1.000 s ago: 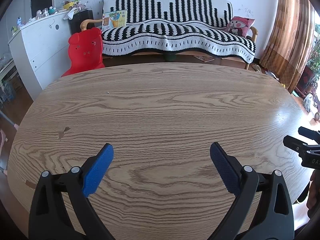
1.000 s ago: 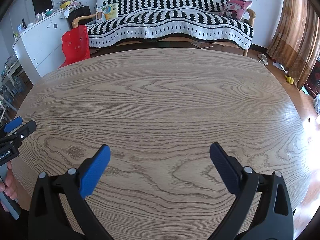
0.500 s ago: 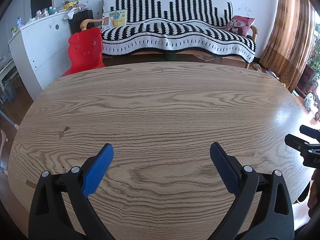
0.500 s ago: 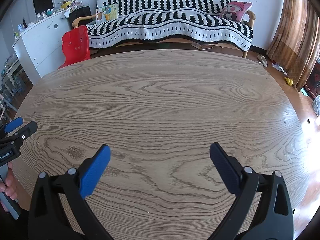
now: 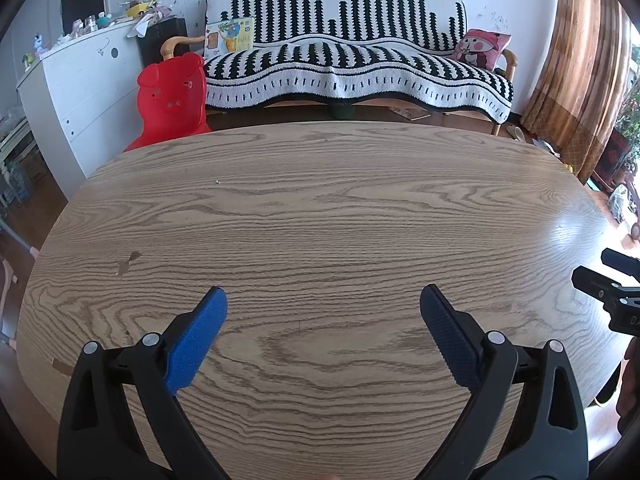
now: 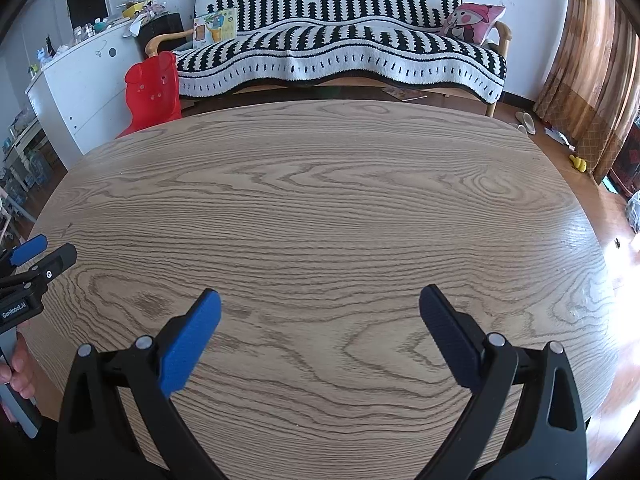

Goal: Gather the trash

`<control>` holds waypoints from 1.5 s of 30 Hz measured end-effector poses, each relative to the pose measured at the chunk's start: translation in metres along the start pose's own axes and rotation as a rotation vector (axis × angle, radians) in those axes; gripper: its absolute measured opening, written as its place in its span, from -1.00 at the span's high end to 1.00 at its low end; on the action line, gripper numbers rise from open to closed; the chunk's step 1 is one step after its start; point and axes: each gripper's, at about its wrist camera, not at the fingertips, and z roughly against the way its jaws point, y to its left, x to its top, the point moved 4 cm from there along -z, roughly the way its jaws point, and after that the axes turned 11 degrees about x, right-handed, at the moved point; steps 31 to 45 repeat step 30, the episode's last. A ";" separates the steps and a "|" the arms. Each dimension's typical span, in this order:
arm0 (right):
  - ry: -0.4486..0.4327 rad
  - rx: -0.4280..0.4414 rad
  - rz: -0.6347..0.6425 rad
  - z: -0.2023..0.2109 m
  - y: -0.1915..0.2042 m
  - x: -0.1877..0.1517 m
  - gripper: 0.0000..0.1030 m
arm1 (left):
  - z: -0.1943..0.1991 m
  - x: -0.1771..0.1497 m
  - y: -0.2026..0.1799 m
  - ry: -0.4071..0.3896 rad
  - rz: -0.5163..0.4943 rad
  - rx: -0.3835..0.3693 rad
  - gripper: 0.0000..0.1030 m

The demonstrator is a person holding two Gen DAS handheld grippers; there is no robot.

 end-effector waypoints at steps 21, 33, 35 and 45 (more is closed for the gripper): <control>-0.005 -0.002 0.001 -0.001 0.002 0.002 -0.86 | 0.005 0.003 0.001 -0.011 -0.005 0.000 -0.83; -0.004 -0.002 0.000 -0.002 0.000 0.002 -0.86 | 0.003 0.005 0.002 0.009 0.001 0.002 -0.83; -0.004 -0.002 0.000 -0.002 0.000 0.002 -0.86 | 0.003 0.005 0.002 0.009 0.001 0.002 -0.83; -0.004 -0.002 0.000 -0.002 0.000 0.002 -0.86 | 0.003 0.005 0.002 0.009 0.001 0.002 -0.83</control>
